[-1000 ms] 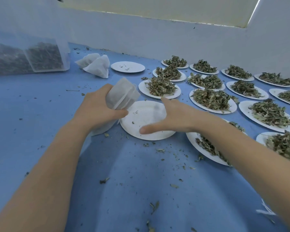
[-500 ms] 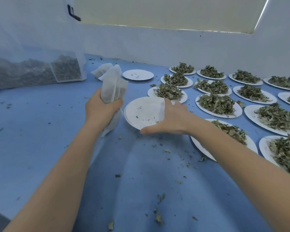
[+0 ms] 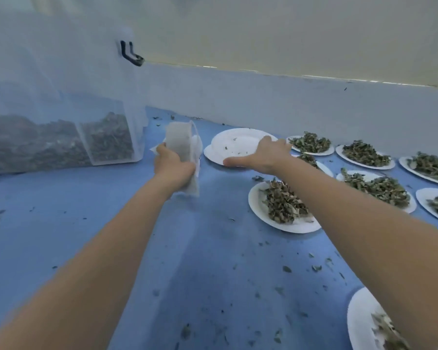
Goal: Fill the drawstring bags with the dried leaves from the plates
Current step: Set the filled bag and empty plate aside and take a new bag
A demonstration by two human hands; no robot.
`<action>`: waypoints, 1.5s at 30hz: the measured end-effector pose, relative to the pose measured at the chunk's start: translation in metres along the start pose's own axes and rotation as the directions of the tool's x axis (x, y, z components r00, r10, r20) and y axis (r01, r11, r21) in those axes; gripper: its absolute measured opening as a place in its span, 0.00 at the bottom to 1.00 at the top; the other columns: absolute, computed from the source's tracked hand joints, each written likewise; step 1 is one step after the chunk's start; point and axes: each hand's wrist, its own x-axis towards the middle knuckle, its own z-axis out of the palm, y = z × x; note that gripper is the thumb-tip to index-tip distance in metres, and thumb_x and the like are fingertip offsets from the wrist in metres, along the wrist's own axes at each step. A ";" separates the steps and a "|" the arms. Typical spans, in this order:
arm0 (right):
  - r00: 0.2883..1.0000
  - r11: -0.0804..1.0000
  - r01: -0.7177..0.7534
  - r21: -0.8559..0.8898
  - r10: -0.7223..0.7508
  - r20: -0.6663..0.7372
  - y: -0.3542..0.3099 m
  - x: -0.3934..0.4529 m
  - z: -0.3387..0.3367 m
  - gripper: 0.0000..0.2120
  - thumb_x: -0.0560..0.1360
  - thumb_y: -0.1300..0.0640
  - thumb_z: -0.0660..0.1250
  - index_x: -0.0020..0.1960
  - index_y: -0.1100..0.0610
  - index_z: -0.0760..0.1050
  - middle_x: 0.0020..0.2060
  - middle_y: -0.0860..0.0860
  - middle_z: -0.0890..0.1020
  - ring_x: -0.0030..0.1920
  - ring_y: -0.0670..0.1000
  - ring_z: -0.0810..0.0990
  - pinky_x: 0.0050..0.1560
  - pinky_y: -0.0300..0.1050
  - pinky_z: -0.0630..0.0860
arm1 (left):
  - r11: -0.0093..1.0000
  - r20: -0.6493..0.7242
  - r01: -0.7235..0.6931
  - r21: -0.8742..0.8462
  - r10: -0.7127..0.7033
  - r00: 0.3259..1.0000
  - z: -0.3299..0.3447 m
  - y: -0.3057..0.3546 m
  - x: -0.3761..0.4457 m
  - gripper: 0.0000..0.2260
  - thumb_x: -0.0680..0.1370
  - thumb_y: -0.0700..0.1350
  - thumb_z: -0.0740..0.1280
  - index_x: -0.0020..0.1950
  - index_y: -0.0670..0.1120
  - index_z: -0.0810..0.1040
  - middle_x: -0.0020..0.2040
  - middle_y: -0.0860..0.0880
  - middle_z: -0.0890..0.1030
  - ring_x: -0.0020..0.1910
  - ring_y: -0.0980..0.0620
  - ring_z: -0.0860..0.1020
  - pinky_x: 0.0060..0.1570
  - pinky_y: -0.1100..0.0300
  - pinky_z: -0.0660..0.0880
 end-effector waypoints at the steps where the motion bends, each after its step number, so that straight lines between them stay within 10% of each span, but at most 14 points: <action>1: 1.000 1.000 -0.010 -0.014 0.010 0.004 -0.001 0.016 0.005 0.53 0.60 0.23 0.62 0.70 0.61 0.61 0.65 0.58 0.69 0.67 0.61 0.63 0.58 0.48 0.61 | 0.999 0.015 -0.019 0.046 0.018 1.000 0.007 -0.003 0.012 0.32 0.73 0.39 0.66 0.72 0.40 0.53 0.66 0.39 0.66 0.63 0.40 0.68 0.62 0.49 0.69; 8: 0.989 0.993 -0.112 -0.034 0.115 0.097 -0.006 0.089 0.050 0.56 0.57 0.21 0.60 0.72 0.58 0.58 0.68 0.58 0.65 0.67 0.60 0.60 0.53 0.46 0.60 | 0.946 0.002 -0.131 0.298 0.136 0.991 0.042 -0.020 0.070 0.31 0.78 0.44 0.64 0.73 0.38 0.48 0.67 0.38 0.64 0.61 0.40 0.69 0.50 0.53 0.67; 18: 0.999 0.999 -0.045 0.000 0.045 0.028 -0.017 0.072 0.047 0.46 0.65 0.24 0.59 0.70 0.57 0.61 0.66 0.61 0.65 0.66 0.61 0.62 0.59 0.51 0.61 | 0.823 -0.134 -0.132 0.553 0.245 0.960 0.047 -0.013 0.057 0.33 0.76 0.51 0.66 0.73 0.39 0.53 0.71 0.38 0.58 0.68 0.40 0.60 0.63 0.50 0.62; 33: 0.982 0.966 0.186 -0.178 -0.188 0.005 0.026 -0.212 -0.034 0.38 0.74 0.33 0.57 0.74 0.57 0.56 0.71 0.60 0.62 0.70 0.61 0.60 0.69 0.56 0.58 | 0.933 0.180 -0.328 0.149 0.301 0.937 0.000 0.036 -0.206 0.19 0.77 0.38 0.62 0.67 0.45 0.65 0.65 0.45 0.68 0.59 0.47 0.72 0.55 0.52 0.71; 45: 0.982 0.970 0.134 -0.204 -0.158 -0.106 0.154 -0.410 -0.078 0.24 0.77 0.42 0.59 0.69 0.51 0.67 0.66 0.52 0.72 0.66 0.54 0.68 0.65 0.53 0.65 | 0.811 0.403 -0.581 -0.075 0.557 0.726 0.055 0.074 -0.405 0.12 0.77 0.38 0.59 0.58 0.47 0.73 0.52 0.50 0.78 0.48 0.51 0.76 0.44 0.59 0.71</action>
